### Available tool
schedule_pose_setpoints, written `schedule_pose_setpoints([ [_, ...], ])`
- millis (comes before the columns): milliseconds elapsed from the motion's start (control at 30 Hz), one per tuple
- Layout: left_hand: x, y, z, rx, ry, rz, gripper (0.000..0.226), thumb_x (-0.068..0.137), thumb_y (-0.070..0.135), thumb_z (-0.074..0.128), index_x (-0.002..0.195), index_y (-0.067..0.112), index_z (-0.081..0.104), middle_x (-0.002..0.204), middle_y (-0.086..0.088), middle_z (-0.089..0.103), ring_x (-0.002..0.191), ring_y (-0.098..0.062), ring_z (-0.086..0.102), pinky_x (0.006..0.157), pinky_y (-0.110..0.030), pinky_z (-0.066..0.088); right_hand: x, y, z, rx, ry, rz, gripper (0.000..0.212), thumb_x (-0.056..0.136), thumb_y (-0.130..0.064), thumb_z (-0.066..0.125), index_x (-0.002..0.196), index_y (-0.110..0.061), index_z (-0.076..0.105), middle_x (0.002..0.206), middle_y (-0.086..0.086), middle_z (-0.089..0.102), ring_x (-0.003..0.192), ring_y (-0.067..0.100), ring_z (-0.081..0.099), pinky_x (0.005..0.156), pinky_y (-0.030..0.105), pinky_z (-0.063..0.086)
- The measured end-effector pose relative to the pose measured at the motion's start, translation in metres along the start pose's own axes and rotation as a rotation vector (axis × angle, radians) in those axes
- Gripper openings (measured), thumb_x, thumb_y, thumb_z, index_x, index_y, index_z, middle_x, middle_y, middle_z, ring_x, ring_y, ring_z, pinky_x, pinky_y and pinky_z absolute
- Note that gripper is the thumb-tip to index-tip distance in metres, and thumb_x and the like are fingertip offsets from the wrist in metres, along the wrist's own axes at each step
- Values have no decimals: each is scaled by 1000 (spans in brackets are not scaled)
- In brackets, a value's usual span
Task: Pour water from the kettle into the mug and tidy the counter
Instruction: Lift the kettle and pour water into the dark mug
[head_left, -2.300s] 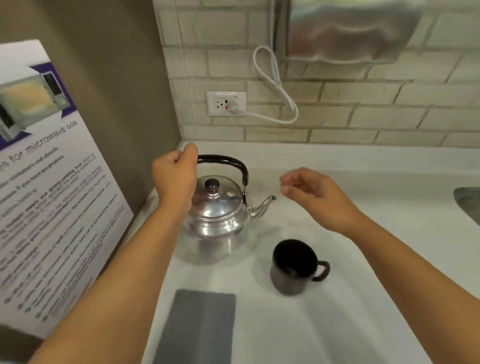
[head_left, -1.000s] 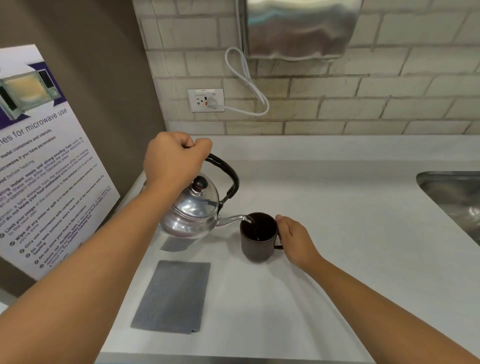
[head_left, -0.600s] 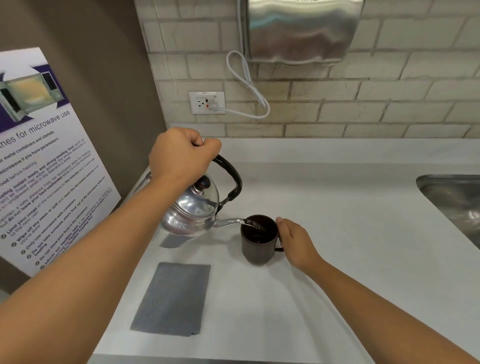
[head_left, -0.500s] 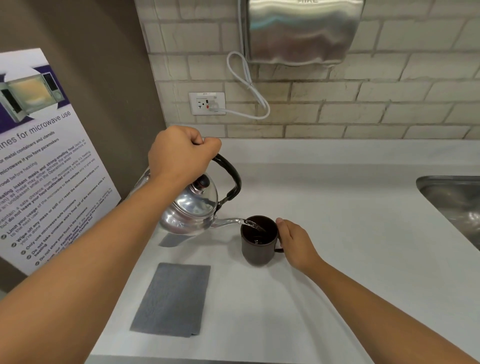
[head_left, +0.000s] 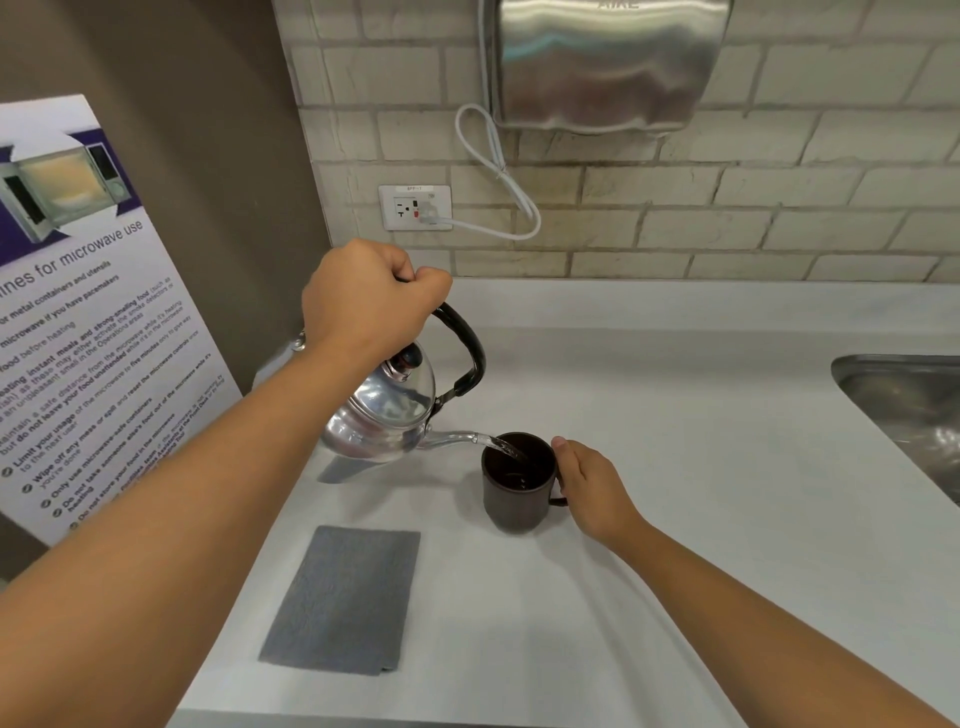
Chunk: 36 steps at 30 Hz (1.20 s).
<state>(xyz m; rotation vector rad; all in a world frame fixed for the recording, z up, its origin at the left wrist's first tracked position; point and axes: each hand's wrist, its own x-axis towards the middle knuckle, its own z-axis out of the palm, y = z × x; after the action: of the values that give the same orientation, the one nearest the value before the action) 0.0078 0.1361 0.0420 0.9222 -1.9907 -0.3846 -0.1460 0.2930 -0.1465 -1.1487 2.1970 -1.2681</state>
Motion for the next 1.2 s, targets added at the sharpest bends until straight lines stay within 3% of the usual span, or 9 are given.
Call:
schedule_pose_setpoints([
  [567,-5,-15,7,-149,21,-105,34,66,26,57,41,11,39,40,2,28,45,-15,28,50,-25,32,0,0,0,30,12,10,42,100,-34,30,64,-13,35,60,-1,38,56,12,35,52,17,32],
  [800,-4,-31,7,-335,8,-214,37,63,27,57,33,18,38,30,7,23,36,-9,22,49,-22,27,-2,-3,-1,34,13,13,42,100,-33,30,64,-12,36,62,1,40,58,13,37,54,20,32],
  [1000,-3,-45,10,-461,58,-364,50,69,22,61,31,18,29,32,10,15,35,-9,15,36,-17,19,-4,-6,-4,88,-11,37,43,99,-34,32,66,-9,43,66,7,47,62,17,44,63,30,38],
  [1133,0,-53,12,-546,88,-458,48,71,21,63,40,21,26,38,11,14,39,-9,14,36,-18,17,-3,-9,-10,122,-64,87,43,99,-35,34,67,-10,48,68,7,55,64,16,52,63,23,44],
  [1200,3,-59,10,-586,103,-502,36,69,25,62,49,17,33,47,5,20,46,-11,15,42,-23,15,0,-12,-17,69,-102,102,41,97,-35,39,68,-9,51,67,5,58,63,16,53,66,28,44],
])
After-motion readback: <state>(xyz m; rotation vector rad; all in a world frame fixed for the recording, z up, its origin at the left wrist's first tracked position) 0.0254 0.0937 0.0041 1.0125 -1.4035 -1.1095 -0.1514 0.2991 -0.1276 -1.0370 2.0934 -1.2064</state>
